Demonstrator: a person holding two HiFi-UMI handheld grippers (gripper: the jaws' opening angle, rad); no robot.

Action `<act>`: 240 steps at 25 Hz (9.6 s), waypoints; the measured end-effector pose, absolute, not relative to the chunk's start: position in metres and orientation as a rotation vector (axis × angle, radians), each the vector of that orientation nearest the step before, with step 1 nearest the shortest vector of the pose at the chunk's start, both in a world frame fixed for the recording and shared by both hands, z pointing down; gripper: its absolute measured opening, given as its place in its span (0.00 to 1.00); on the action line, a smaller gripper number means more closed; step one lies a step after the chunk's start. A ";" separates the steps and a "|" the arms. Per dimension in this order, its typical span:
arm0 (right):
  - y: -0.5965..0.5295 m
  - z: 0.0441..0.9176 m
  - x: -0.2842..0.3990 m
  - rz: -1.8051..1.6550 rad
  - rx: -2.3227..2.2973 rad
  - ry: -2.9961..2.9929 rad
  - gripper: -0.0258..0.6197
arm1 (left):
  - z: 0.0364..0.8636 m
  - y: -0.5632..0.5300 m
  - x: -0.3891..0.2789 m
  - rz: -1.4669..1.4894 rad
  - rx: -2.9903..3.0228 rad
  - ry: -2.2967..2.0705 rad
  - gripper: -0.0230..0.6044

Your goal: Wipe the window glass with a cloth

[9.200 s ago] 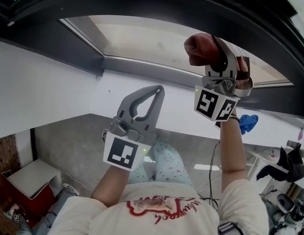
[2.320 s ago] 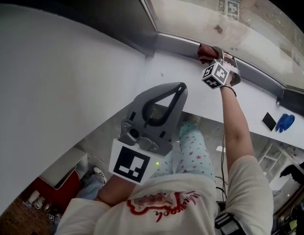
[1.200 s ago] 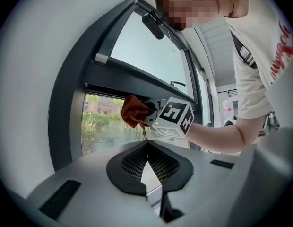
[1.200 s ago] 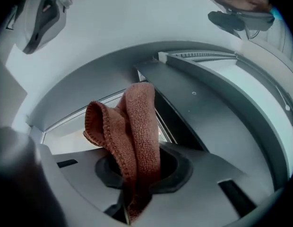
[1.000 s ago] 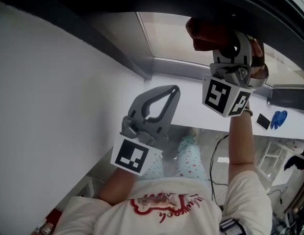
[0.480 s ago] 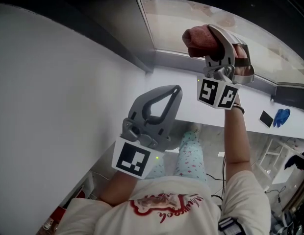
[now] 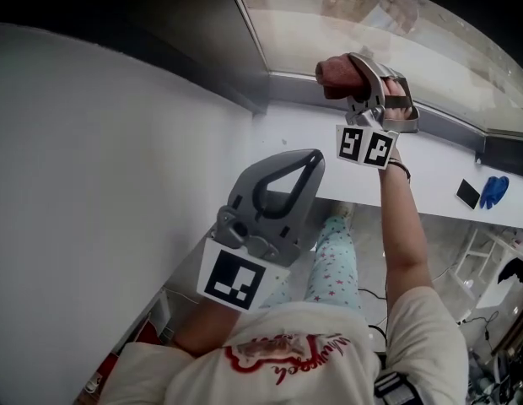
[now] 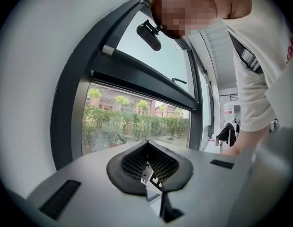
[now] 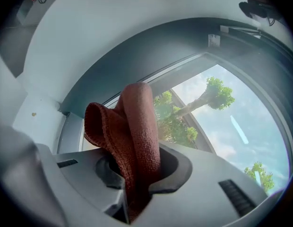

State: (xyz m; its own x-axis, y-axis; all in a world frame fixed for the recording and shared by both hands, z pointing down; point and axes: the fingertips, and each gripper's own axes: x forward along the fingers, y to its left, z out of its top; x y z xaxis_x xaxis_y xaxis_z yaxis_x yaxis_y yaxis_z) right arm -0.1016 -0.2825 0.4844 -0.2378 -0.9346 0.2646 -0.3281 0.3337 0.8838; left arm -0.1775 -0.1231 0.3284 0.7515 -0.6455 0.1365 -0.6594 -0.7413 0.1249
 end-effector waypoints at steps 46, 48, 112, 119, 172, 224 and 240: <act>-0.252 0.363 -0.133 -0.880 1.349 -1.888 0.18 | 0.298 -0.094 -0.187 0.236 2.819 -1.041 0.07; -0.259 0.293 -0.147 -1.059 1.462 -1.838 0.18 | 0.296 -0.085 -0.196 0.227 2.821 -1.041 0.07; -0.257 0.656 -0.165 -0.495 0.898 -1.922 0.18 | 0.352 -0.093 -0.178 0.360 2.759 -0.921 0.07; -0.288 0.325 -0.191 -0.885 1.325 -2.082 0.18 | 0.285 -0.096 -0.189 0.185 2.874 -0.956 0.07; -0.304 0.641 -0.214 -0.449 1.069 -1.947 0.18 | 0.354 -0.096 -0.205 0.216 2.741 -0.914 0.07; -0.056 0.164 0.001 -0.261 1.875 -2.678 0.17 | 0.175 -0.066 -0.098 -0.136 2.889 -1.052 0.07; 0.036 0.193 0.049 -0.083 1.729 -2.648 0.17 | 0.178 0.044 -0.045 -0.015 2.905 -1.063 0.07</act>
